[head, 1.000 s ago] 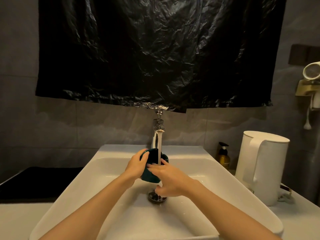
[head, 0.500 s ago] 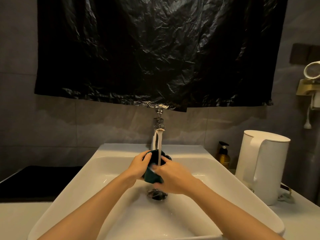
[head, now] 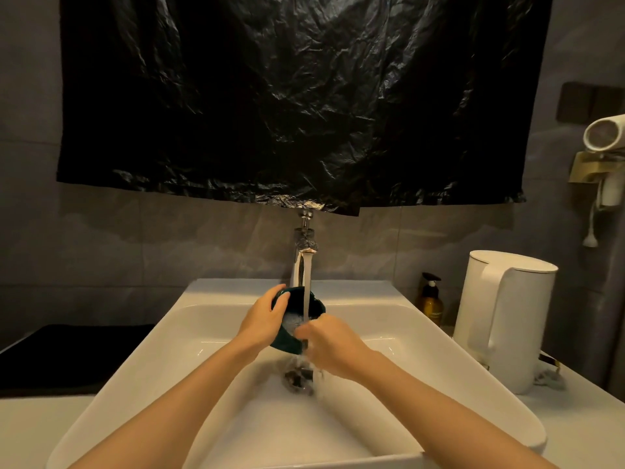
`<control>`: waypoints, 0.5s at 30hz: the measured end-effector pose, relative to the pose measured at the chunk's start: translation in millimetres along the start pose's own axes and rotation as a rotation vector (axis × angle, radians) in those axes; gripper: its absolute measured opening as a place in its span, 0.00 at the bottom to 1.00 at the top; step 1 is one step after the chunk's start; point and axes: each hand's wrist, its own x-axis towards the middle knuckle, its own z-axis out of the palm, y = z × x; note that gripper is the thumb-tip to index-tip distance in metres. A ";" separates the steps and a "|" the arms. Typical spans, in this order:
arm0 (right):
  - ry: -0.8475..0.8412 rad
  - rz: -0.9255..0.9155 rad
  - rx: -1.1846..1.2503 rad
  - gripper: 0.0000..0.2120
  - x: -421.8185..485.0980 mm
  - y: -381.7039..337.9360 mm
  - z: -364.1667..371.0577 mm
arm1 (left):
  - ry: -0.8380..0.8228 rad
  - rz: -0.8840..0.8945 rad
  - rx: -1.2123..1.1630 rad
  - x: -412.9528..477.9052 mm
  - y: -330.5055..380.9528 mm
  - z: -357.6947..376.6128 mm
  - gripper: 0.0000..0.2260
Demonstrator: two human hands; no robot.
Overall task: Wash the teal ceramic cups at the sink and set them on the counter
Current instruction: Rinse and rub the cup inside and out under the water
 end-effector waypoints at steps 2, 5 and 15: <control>0.020 -0.009 0.164 0.13 0.0 -2.0 3.2 | 0.016 0.033 0.024 1.0 -0.3 -2.0 0.19; 0.023 -0.094 0.101 0.17 -3.2 8.1 -0.7 | 0.035 0.045 0.041 0.7 1.4 -3.1 0.18; -0.068 -0.029 0.057 0.13 -6.2 10.4 0.3 | -0.011 0.063 0.098 -3.8 3.6 -3.1 0.18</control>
